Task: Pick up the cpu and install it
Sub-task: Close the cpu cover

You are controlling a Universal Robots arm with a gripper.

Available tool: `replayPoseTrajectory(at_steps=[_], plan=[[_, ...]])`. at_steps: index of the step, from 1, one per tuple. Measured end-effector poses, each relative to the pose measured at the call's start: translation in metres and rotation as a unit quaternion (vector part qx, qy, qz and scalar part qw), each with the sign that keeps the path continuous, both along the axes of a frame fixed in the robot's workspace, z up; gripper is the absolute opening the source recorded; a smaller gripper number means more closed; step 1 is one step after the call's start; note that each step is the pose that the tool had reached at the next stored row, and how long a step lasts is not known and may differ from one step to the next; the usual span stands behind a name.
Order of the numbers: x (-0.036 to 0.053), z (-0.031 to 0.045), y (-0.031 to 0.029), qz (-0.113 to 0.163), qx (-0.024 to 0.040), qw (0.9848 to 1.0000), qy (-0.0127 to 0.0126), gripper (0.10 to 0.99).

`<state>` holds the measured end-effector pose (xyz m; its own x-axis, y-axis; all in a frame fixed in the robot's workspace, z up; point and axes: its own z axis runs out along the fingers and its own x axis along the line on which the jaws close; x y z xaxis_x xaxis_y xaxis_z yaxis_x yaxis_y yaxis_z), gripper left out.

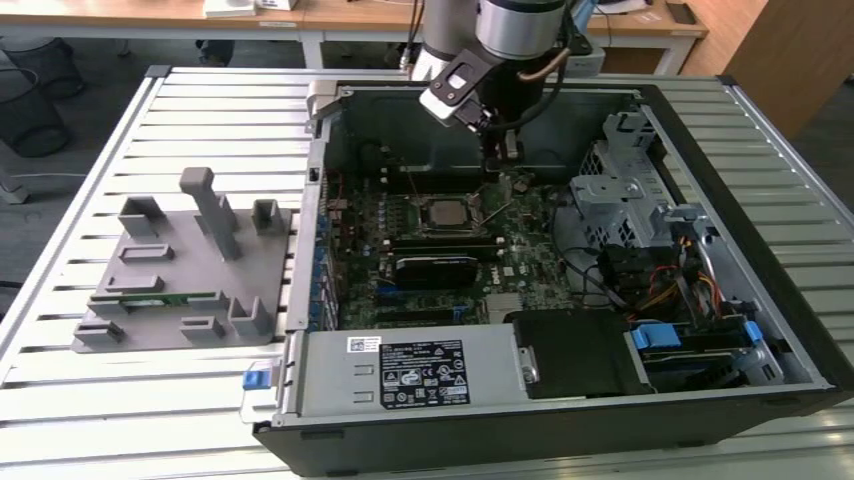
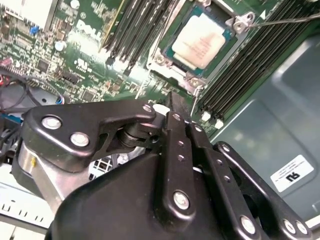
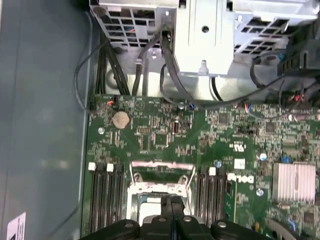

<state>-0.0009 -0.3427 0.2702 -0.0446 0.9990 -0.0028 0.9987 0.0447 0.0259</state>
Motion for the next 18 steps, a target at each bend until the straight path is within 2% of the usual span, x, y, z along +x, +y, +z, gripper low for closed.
replayPoseTrajectory(at_steps=[8, 15, 18], plan=[[0.0108, -0.0025, 0.0004, 0.013, 0.0000, 0.9999, 0.0000, 0.106], [0.0266, -0.0045, 0.0044, 0.013, 0.0001, 0.9999, 0.0004, 0.106], [0.0292, -0.0064, 0.0053, 0.017, 0.0000, 0.9999, 0.0005, 0.106]])
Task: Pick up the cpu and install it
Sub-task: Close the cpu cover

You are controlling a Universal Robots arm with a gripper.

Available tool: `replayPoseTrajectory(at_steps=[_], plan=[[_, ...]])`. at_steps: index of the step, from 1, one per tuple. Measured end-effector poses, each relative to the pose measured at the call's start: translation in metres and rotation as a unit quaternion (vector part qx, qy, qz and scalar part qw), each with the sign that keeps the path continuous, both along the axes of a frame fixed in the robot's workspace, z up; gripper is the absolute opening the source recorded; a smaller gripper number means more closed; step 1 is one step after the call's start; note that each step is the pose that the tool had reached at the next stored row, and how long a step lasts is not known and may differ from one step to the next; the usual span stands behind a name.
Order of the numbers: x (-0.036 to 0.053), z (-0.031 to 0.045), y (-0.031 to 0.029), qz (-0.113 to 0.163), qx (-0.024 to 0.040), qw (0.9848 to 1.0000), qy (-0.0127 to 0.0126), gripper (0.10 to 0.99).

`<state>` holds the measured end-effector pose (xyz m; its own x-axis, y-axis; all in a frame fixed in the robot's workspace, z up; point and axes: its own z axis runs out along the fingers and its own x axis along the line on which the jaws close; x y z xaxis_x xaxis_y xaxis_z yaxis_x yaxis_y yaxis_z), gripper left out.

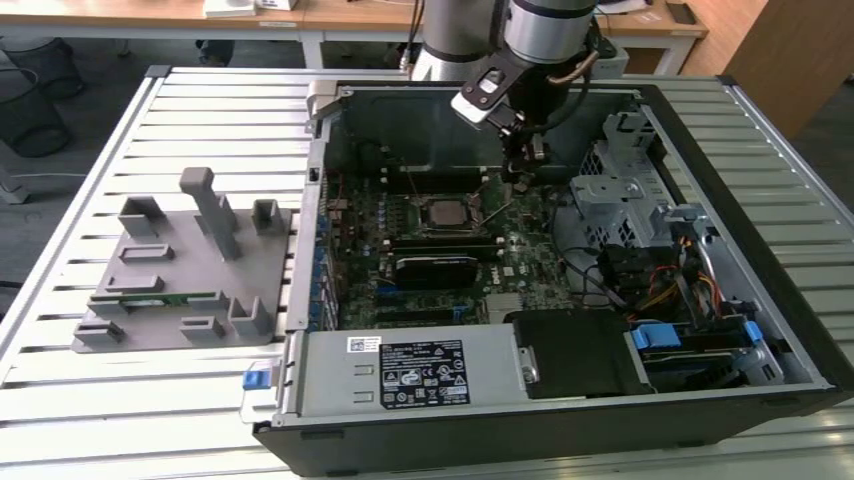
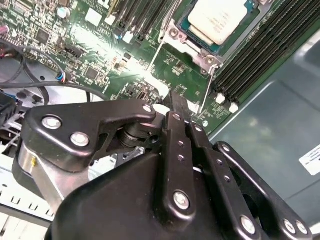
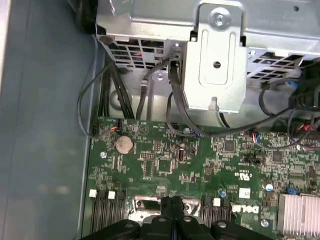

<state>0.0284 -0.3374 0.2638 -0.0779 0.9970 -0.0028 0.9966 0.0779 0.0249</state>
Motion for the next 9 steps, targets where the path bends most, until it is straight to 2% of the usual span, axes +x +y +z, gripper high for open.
replayPoseTrajectory(at_steps=[3, 9], plan=[[0.0017, -0.0020, 0.0004, 0.008, 0.0000, 1.0000, 0.0000, 0.106], [0.0148, -0.0037, 0.0027, 0.008, 0.0000, 1.0000, 0.0007, 0.106]])
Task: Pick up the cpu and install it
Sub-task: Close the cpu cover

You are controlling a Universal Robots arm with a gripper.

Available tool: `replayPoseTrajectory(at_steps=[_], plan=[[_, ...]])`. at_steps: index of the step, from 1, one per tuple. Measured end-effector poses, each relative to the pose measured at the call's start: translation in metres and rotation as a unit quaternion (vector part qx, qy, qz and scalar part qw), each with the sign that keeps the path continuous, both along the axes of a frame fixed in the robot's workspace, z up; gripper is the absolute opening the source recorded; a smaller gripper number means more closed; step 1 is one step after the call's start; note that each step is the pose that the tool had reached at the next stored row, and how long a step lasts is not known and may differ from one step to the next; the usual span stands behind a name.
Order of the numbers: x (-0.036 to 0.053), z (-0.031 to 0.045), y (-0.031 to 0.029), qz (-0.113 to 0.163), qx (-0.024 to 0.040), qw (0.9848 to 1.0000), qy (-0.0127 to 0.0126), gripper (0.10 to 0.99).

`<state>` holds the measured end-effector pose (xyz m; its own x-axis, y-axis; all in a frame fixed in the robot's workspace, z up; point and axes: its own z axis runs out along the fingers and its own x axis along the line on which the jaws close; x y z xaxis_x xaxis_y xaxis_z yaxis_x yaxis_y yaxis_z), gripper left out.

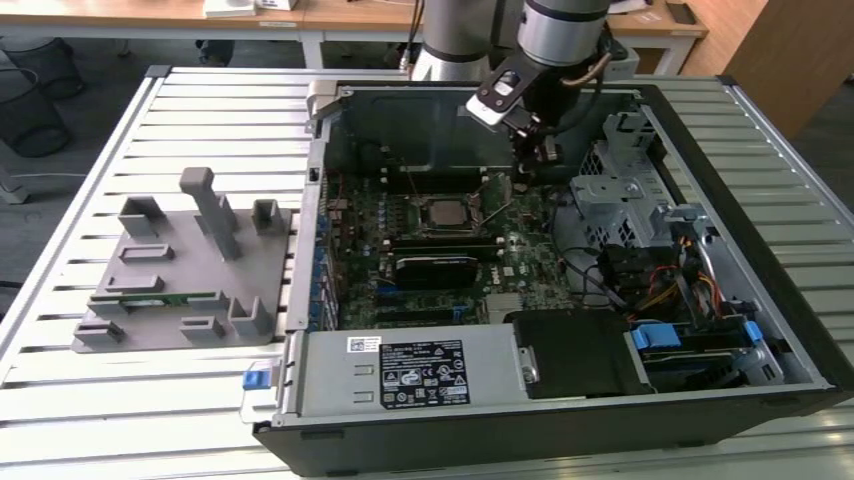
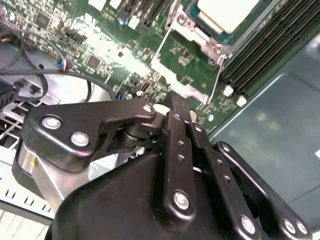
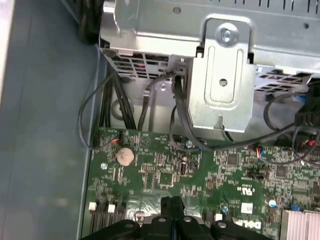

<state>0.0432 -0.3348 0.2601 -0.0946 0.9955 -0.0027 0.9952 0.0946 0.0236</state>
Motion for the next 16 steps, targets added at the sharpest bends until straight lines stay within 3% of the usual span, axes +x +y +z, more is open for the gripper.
replayPoseTrajectory(at_steps=[7, 11, 16], plan=[[0.0067, -0.0079, 0.0008, 0.000, 0.0000, 1.0000, 0.0032, 0.106], [0.0067, -0.0149, 0.0008, 0.000, 0.0000, 1.0000, 0.0044, 0.106], [0.0018, -0.0158, 0.0007, 0.000, 0.0003, 1.0000, 0.0046, 0.106]])
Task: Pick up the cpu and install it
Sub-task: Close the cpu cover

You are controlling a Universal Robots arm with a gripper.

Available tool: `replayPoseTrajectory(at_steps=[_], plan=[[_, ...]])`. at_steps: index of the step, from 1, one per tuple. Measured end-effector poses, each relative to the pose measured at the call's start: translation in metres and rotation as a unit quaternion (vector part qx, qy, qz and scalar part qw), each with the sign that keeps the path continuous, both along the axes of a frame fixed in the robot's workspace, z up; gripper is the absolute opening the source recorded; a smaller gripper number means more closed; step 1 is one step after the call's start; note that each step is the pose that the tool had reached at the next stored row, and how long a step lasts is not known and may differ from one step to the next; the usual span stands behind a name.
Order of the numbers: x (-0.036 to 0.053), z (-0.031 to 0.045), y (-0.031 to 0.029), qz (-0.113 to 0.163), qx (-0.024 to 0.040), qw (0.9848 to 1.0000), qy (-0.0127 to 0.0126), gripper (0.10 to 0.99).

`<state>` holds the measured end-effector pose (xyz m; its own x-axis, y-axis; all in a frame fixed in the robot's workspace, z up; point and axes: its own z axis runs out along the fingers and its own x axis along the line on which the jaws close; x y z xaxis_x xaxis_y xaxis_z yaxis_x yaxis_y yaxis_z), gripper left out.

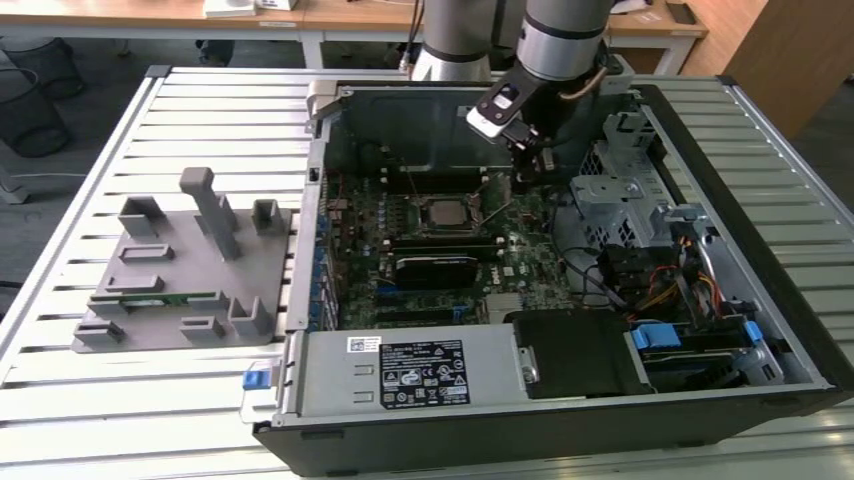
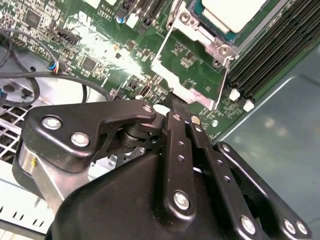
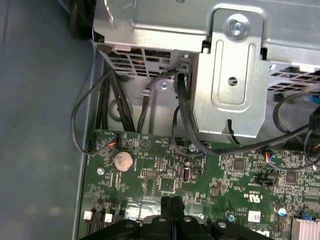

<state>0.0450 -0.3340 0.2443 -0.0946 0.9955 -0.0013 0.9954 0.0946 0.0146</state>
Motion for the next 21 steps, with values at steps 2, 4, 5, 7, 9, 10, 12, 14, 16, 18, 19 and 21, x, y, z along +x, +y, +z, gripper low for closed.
replayPoseTrajectory(at_steps=[2, 4, 5, 7, 9, 10, 12, 14, 16, 18, 19, 21], plan=[[-0.0016, 0.0011, 0.0001, 0.000, 0.0006, 1.0000, 0.0000, 0.106], [-0.0031, 0.0032, 0.0003, 0.000, 0.0007, 1.0000, 0.0000, 0.106], [-0.0041, 0.0042, 0.0005, 0.000, 0.0009, 1.0000, 0.0000, 0.106], [-0.0069, 0.0051, 0.0006, 0.000, 0.0012, 1.0000, 0.0000, 0.106], [-0.0107, 0.0051, 0.0006, 0.000, 0.0012, 1.0000, 0.0000, 0.106], [-0.0118, 0.0051, 0.0006, 0.000, 0.0012, 1.0000, 0.0000, 0.106], [-0.0124, 0.0051, 0.0006, 0.000, 0.0012, 1.0000, 0.0000, 0.106], [-0.0127, 0.0051, 0.0006, 0.000, 0.0011, 1.0000, 0.0000, 0.106], [-0.0145, 0.0051, 0.0006, 0.000, 0.0011, 1.0000, 0.0000, 0.106], [-0.0169, 0.0051, 0.0006, 0.000, 0.0011, 1.0000, 0.0000, 0.106], [-0.0181, 0.0051, 0.0006, 0.000, 0.0011, 1.0000, 0.0000, 0.106], [-0.0203, 0.0051, 0.0006, 0.000, 0.0012, 1.0000, 0.0000, 0.106]])
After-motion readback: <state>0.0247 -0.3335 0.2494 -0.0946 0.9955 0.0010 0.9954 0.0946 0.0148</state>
